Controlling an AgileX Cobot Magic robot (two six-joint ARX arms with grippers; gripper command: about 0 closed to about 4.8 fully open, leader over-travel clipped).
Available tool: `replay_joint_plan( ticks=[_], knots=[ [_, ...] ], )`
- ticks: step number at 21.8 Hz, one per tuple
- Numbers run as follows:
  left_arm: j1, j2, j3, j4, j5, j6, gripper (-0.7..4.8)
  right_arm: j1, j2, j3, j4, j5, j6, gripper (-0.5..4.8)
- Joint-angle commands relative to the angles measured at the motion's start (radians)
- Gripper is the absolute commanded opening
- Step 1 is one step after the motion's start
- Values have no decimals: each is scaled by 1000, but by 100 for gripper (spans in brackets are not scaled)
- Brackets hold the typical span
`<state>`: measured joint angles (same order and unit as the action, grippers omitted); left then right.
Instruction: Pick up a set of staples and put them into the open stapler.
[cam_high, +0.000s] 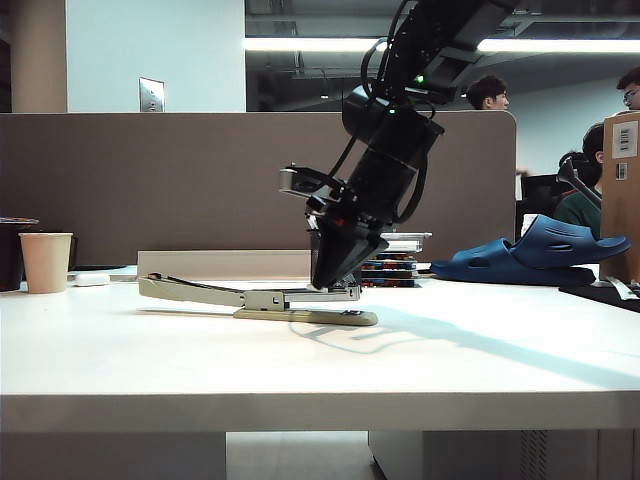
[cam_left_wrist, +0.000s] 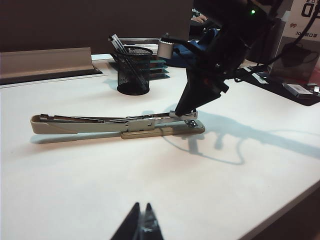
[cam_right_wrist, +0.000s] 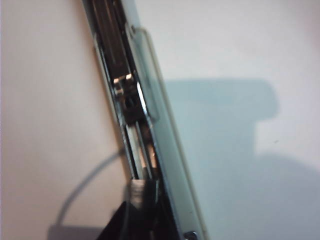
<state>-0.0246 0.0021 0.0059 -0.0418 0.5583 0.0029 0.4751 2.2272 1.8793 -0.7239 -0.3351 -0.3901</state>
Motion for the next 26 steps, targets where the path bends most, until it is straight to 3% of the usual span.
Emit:
replay_joint_plan(
  ticks=[1,6,26],
  knots=[
    [1,0,2,13,6,-3,-6,0,-30,5,43,0,0,31],
    [1,0,2,13,5,-3,-6,0,-36,5,48,0,0,-6],
    [1,0,2,13,5,-3,-6,0,4,4,68,7,-42,-5]
  ],
)
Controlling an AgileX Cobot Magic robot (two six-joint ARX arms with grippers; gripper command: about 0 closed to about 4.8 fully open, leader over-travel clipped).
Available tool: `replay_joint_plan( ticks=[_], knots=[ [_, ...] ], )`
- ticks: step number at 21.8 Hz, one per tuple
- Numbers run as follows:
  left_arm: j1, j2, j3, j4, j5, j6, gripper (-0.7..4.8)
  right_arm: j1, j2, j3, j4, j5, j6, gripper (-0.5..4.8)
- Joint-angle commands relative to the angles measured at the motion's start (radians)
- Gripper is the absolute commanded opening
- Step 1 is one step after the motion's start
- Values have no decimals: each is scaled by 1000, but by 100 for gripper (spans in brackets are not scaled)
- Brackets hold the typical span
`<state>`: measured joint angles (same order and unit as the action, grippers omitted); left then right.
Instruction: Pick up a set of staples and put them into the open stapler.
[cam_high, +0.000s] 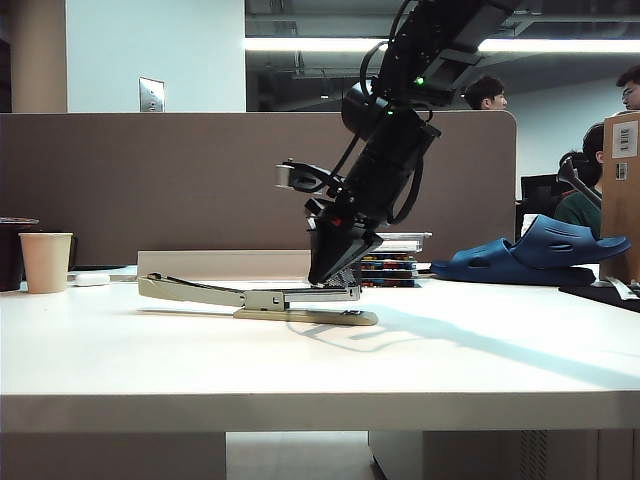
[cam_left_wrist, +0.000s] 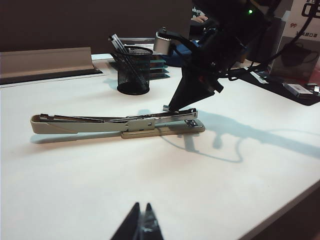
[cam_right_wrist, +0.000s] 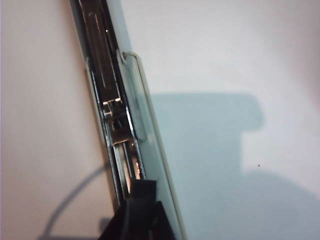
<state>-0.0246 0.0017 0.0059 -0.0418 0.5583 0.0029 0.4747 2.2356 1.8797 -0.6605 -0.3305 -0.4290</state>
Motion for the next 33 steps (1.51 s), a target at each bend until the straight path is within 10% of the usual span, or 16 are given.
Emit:
replay_joint_plan(
  ticks=[1,33],
  knots=[
    [1,0,2,13,6,-3,-6,1,-5,3,0,4,-4,-5],
    [1,0,3,13,6,-3,-6,2,-60,5,-191,18,-18,109]
  ],
)
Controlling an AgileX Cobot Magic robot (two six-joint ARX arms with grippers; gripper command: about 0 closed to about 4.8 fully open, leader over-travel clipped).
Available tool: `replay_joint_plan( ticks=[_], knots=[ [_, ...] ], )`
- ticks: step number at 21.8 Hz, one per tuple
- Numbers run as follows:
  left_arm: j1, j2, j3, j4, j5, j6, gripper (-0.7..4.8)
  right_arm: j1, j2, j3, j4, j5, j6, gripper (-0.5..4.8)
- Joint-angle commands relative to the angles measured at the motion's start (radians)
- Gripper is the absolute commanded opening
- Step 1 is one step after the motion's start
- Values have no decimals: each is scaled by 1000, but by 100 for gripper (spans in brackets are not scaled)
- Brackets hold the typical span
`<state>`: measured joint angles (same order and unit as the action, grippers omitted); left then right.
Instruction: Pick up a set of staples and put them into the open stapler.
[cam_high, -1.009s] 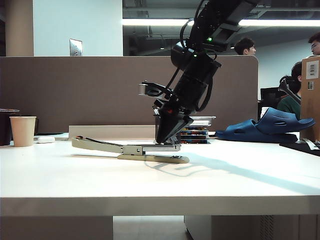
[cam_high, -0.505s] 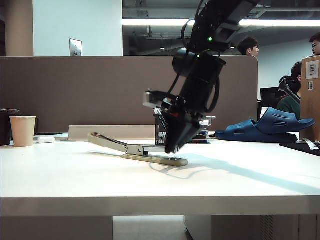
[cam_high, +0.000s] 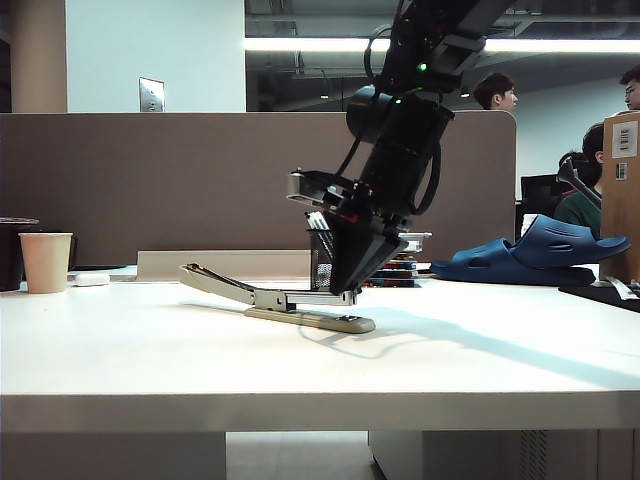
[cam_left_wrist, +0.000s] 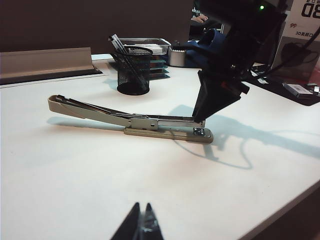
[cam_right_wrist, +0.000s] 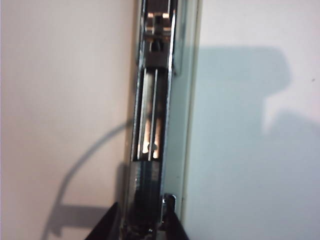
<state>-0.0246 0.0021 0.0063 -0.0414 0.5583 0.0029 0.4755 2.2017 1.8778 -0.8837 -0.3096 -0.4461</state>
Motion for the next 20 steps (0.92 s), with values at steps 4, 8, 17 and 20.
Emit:
replay_joint_plan(
  ticks=[4,8,17,20],
  knots=[
    [1,0,2,13,6,-3,-6,-3,-55,7,70,-1,0,108],
    [1,0,2,12,4,-3,-6,-8,-115,7,96,60,0,-6],
    [1,0,2,12,3,-3,-6,-77,-243,6,93,76,6,-9],
    [1,0,2,13,3,-3,-6,-114,-300,6,89,75,10,-9]
  ],
)
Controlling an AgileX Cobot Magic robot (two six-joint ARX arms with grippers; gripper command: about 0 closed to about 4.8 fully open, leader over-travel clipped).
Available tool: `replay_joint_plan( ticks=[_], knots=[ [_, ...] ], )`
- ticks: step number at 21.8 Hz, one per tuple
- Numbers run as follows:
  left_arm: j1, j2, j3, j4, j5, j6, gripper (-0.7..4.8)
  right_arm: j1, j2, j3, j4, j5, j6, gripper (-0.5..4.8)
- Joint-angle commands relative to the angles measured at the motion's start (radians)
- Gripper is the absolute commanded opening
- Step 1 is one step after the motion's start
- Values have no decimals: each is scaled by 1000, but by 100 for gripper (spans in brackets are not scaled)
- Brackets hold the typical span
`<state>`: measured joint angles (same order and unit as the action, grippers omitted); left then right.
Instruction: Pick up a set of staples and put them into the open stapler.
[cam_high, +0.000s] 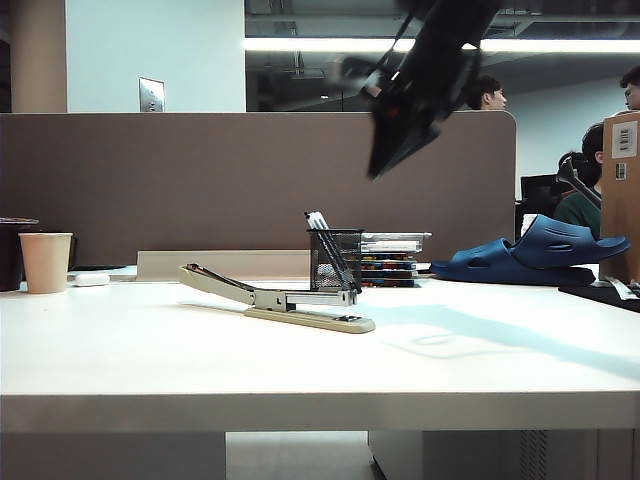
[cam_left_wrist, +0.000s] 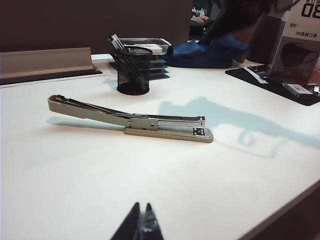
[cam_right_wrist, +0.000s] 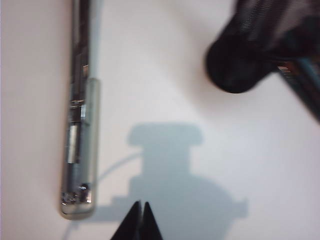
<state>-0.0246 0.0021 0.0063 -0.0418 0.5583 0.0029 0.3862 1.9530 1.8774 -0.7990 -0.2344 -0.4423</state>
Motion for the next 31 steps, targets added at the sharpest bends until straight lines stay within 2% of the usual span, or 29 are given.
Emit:
replay_joint_plan(
  ticks=[1,4,6,10,13,20,23,26,31],
  knots=[
    [1,0,2,13,3,-3,-6,-37,-70,6,4,0,9,-9],
    [1,0,2,13,-16,-3,-6,-90,-150,6,6,-14,24,-9],
    [1,0,2,13,-63,-3,-6,-126,-204,6,6,-15,34,-9],
    [1,0,2,14,-241,-3,-6,-203,-311,6,-13,-32,104,-9],
    [1,0,2,13,-312,-3,-6,-249,-362,5,-32,-34,145,-9],
    [2,0,2,14,-367,-3,-6,-361,-465,-4,-43,-33,279,-9],
    [2,0,2,14,-406,-3,-6,-391,-521,-67,-33,-29,293,-9],
    [2,0,2,17,-406,-3,-6,-434,-586,-167,-10,-31,314,-9],
    [2,0,3,47,-410,-3,-6,-462,-747,-429,49,-33,316,-9]
  ],
)
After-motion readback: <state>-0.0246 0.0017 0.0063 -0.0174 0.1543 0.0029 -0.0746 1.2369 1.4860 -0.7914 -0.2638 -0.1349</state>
